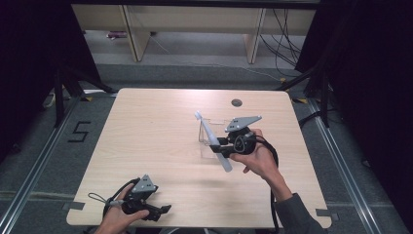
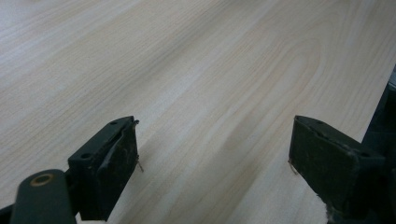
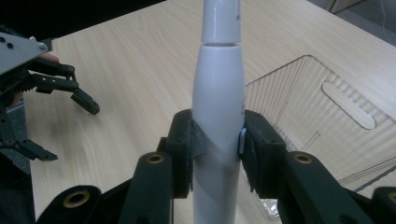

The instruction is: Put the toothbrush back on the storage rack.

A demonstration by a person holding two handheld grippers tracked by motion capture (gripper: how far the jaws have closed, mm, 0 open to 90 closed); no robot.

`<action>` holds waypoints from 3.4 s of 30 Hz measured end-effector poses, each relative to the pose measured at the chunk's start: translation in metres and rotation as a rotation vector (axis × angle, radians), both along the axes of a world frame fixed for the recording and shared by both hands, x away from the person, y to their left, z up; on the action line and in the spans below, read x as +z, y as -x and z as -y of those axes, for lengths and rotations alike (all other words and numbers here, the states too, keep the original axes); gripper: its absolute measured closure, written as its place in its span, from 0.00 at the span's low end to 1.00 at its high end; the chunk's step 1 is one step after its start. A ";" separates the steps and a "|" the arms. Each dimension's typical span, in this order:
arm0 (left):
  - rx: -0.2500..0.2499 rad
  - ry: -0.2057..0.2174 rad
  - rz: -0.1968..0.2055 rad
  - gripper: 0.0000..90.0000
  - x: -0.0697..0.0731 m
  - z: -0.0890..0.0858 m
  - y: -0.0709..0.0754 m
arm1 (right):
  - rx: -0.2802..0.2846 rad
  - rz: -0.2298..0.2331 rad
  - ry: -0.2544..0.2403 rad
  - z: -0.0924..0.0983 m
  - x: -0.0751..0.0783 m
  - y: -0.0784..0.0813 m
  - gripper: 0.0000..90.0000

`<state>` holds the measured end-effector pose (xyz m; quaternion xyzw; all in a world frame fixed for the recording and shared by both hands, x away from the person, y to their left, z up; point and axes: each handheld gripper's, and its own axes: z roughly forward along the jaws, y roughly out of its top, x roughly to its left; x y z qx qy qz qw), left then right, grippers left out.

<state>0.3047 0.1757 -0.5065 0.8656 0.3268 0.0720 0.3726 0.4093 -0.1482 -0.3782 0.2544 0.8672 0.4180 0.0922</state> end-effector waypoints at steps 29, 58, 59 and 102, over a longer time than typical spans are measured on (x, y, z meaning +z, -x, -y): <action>-0.001 0.006 0.002 0.17 0.000 0.000 0.000 | -0.042 0.048 -0.085 -0.012 0.045 -0.035 0.74; -0.010 0.005 -0.003 0.17 0.000 0.001 0.001 | -0.131 0.019 -0.047 -0.015 0.024 -0.084 0.74; -0.010 0.007 -0.004 0.17 0.000 0.001 0.001 | -0.126 0.036 -0.034 -0.014 0.023 -0.086 0.74; -0.006 0.022 -0.010 0.17 -0.001 0.002 0.001 | -0.154 -0.084 0.144 -0.029 -0.041 -0.095 0.74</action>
